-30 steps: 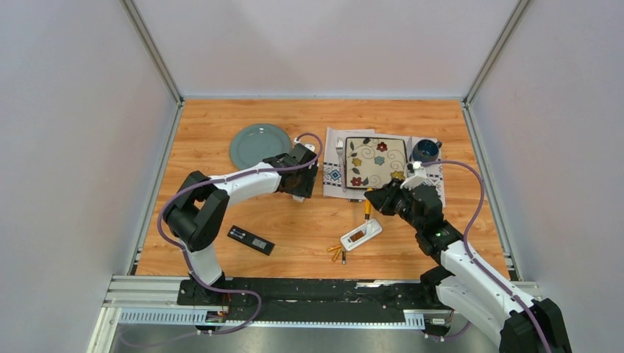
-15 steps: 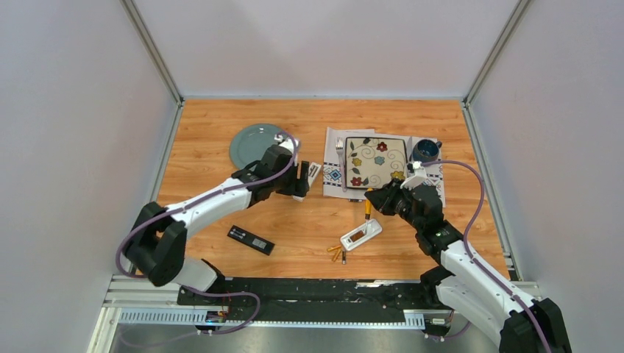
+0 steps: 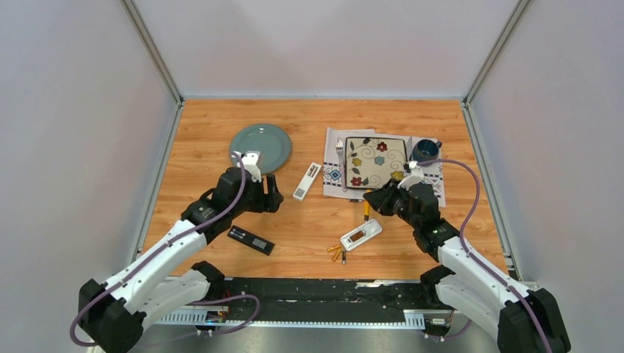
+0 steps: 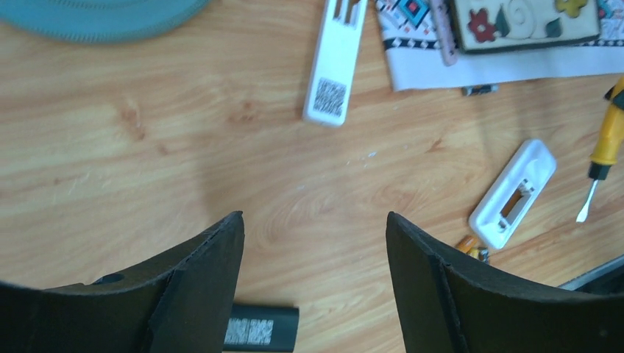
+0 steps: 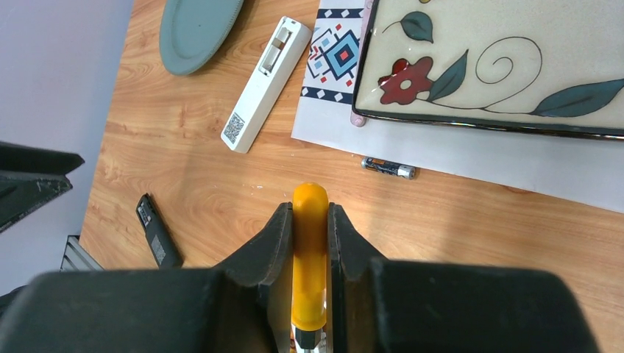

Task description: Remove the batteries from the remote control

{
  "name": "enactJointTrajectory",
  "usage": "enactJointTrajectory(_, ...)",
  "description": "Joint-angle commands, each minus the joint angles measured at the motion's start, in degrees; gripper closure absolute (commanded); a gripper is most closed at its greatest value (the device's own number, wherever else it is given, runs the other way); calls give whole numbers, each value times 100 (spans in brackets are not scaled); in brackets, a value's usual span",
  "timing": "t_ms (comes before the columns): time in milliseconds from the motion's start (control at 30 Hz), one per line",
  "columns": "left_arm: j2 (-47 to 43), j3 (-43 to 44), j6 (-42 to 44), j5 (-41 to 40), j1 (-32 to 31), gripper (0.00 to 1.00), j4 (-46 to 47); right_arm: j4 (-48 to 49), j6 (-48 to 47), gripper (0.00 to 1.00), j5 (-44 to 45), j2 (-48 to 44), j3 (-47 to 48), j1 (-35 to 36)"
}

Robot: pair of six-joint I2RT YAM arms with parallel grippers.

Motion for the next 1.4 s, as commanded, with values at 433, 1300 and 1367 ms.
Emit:
enactJointTrajectory(433,-2361,-1434,-3000,-1465,1,23,-3373,806,-81,100,-366,598,29,-12)
enactJointTrajectory(1300,-578,-1768,-2501,-1018,598,23,-1599,640,-160,100,-331,396,29,-21)
enactJointTrajectory(1367,-402,-1725,-2457,-1009,607,23,-1485,587,-168,100,-305,370,29,-12)
